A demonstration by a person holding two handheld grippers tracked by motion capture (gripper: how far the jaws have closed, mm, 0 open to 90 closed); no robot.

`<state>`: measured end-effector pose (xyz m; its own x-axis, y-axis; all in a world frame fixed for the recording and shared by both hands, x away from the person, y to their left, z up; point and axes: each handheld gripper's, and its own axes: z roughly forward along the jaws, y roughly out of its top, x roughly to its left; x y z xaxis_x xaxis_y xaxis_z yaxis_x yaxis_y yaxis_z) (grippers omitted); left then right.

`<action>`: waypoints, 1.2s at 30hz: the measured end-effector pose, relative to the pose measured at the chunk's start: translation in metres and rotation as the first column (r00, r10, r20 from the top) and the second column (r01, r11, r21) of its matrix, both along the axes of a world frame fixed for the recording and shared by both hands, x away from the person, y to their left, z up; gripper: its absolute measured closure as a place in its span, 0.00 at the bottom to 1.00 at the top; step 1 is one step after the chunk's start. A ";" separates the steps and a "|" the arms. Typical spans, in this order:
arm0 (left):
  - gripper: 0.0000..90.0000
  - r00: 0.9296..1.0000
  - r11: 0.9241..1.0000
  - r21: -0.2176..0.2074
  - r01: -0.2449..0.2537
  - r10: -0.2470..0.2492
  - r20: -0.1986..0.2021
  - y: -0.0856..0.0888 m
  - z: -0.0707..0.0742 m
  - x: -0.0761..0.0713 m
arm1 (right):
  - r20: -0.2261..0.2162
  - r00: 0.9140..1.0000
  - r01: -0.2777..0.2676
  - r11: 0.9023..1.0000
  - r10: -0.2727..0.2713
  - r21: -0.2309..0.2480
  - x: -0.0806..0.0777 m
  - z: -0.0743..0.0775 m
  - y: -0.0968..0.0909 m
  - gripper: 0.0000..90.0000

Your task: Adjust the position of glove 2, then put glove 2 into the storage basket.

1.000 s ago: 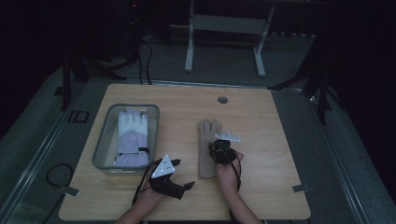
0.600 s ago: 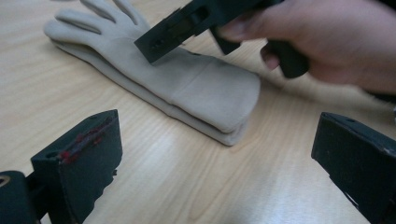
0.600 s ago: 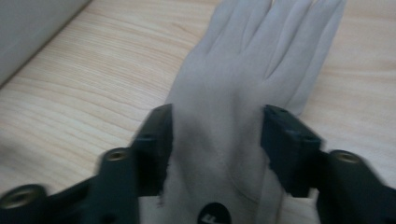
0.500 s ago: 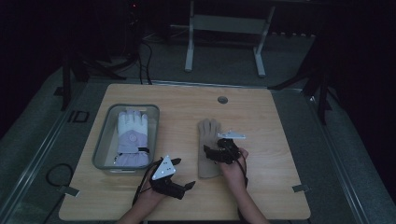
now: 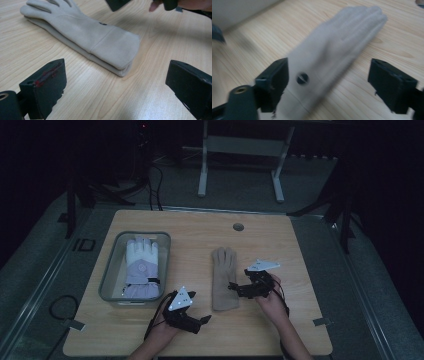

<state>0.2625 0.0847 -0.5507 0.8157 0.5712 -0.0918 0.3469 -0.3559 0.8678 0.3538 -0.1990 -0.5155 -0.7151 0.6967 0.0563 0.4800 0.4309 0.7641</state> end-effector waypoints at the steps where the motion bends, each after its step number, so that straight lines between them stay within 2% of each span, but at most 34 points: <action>1: 0.04 1.000 1.000 -0.002 0.000 0.000 -0.005 0.000 0.000 0.001 | 0.016 1.000 -0.007 1.000 0.007 -0.019 0.000 -0.002 -0.003 0.17; 2: 0.04 1.000 1.000 -0.010 0.007 -0.008 -0.013 0.000 -0.001 0.001 | 0.015 1.000 -0.022 1.000 0.022 -0.023 -0.001 -0.003 -0.006 0.17; 4: 0.04 1.000 1.000 -0.009 0.007 -0.007 -0.024 -0.001 -0.001 0.003 | -0.017 0.999 -0.051 0.999 0.051 -0.014 -0.002 -0.005 -0.012 0.17; 7: 0.04 0.999 1.000 -0.010 0.014 -0.014 -0.030 -0.004 -0.001 0.004 | -0.067 0.997 -0.040 0.999 0.039 -0.014 -0.002 -0.006 -0.017 0.17; 9: 0.04 1.000 1.000 0.005 0.004 -0.004 -0.025 -0.006 0.000 0.003 | -0.104 0.994 -0.028 1.000 0.028 0.000 0.000 -0.007 -0.020 0.14; 10: 0.05 1.000 1.000 0.008 0.009 -0.009 -0.024 -0.006 0.000 0.003 | -0.099 0.995 -0.014 1.000 0.015 0.007 0.000 -0.007 -0.020 0.15; 12: 0.07 1.000 1.000 0.021 0.014 -0.013 -0.019 -0.007 0.000 0.003 | -0.092 0.995 -0.029 0.999 0.031 0.033 -0.001 -0.005 -0.023 0.11; 14: 0.09 0.999 0.999 0.027 0.031 -0.030 -0.011 -0.009 0.001 0.004 | -0.087 0.996 -0.023 0.999 0.027 0.048 -0.001 -0.002 -0.025 0.14; 16: 0.15 0.999 0.999 0.026 0.042 -0.042 -0.004 -0.010 0.003 0.006 | -0.063 0.998 -0.005 0.999 0.007 0.037 0.002 0.002 -0.025 0.16; 18: 0.16 0.998 0.998 0.029 0.058 -0.058 0.003 -0.012 0.005 0.007 | -0.061 0.998 0.007 0.999 -0.004 0.043 0.007 0.005 -0.026 0.17; 20: 0.17 0.997 0.996 0.034 0.082 -0.082 0.006 -0.015 0.008 0.010 | -0.051 0.999 0.013 0.999 -0.011 0.037 0.012 0.009 -0.026 0.23; 23: 0.22 0.993 0.994 0.036 0.102 -0.103 0.048 -0.021 0.015 0.012 | -0.047 0.998 0.039 0.999 -0.037 0.038 0.023 0.014 -0.022 0.27; 25: 0.23 0.990 0.992 0.034 0.124 -0.126 0.063 -0.026 0.019 0.014 | -0.052 0.997 0.058 0.996 -0.055 0.070 0.030 0.016 -0.020 0.31; 28: 0.23 0.984 0.987 0.044 0.157 -0.160 0.074 -0.035 0.024 0.017 | -0.079 0.992 0.110 0.987 -0.102 0.115 0.043 0.017 -0.015 0.35; 29: 0.23 0.983 0.985 0.051 0.162 -0.165 0.074 -0.038 0.024 0.018 | -0.103 0.988 0.130 0.983 -0.117 0.129 0.048 0.016 -0.012 0.35; 31: 0.23 0.981 0.982 0.068 0.176 -0.181 0.068 -0.044 0.024 0.022 | -0.140 0.981 0.150 0.980 -0.132 0.130 0.055 0.013 -0.005 0.33; 36: 0.23 0.977 0.974 0.095 0.206 -0.211 0.042 -0.057 0.018 0.031 | -0.181 0.967 0.198 0.975 -0.178 0.098 0.072 -0.003 0.010 0.32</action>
